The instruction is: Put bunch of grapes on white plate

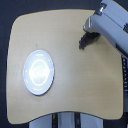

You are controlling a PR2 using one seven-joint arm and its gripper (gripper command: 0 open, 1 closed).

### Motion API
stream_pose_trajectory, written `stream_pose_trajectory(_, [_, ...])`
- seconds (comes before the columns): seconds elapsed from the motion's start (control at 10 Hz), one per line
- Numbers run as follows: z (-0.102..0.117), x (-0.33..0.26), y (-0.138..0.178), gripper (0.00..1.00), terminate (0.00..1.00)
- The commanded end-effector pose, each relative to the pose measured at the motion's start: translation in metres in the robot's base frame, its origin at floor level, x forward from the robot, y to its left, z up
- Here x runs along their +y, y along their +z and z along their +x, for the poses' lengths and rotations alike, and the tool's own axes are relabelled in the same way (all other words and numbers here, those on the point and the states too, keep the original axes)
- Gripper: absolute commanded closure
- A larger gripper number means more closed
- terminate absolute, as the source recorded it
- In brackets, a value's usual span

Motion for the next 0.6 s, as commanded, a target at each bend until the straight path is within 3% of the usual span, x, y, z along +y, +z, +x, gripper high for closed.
stream_pose_trajectory(0.0, [-0.0003, 0.0191, 0.0023, 1.00, 0.00])
stream_pose_trajectory(0.5, [0.0002, 0.0269, 0.0059, 1.00, 0.00])
